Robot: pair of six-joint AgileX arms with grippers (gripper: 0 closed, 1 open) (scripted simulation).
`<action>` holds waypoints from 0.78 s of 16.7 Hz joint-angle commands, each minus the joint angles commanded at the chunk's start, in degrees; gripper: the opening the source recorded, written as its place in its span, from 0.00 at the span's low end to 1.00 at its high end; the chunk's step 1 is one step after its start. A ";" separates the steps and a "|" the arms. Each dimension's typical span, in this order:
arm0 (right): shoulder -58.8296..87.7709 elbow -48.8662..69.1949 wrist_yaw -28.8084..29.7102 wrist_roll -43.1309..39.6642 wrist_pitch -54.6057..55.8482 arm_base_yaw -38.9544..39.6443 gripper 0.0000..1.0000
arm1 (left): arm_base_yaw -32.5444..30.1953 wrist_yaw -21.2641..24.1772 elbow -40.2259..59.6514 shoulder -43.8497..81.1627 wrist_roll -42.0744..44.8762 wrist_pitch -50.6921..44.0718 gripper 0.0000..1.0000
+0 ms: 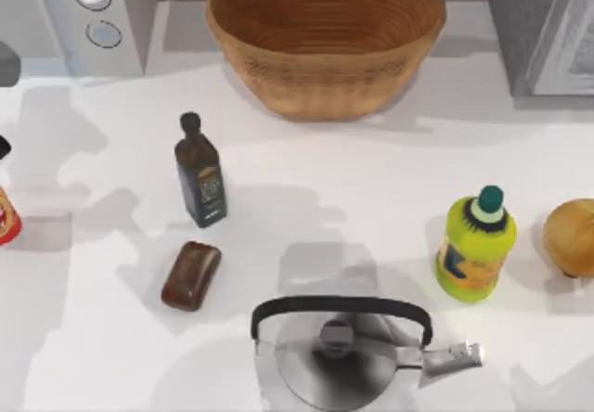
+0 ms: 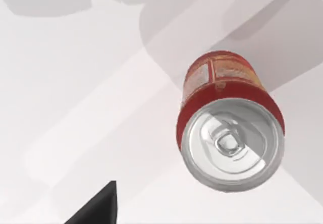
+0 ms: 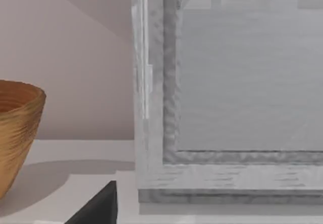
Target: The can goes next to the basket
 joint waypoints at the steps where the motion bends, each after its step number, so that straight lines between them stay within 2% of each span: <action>1: 0.00 0.00 0.00 0.00 0.00 0.00 1.00 | 0.19 0.00 2.45 3.07 1.44 -1.89 1.00; 5: 0.00 0.00 0.00 0.00 0.00 0.00 1.00 | 0.58 0.01 7.40 9.20 4.45 -5.83 1.00; 13: 0.00 0.00 0.00 0.00 0.00 0.00 1.00 | 0.44 0.01 5.20 9.70 4.31 -3.36 1.00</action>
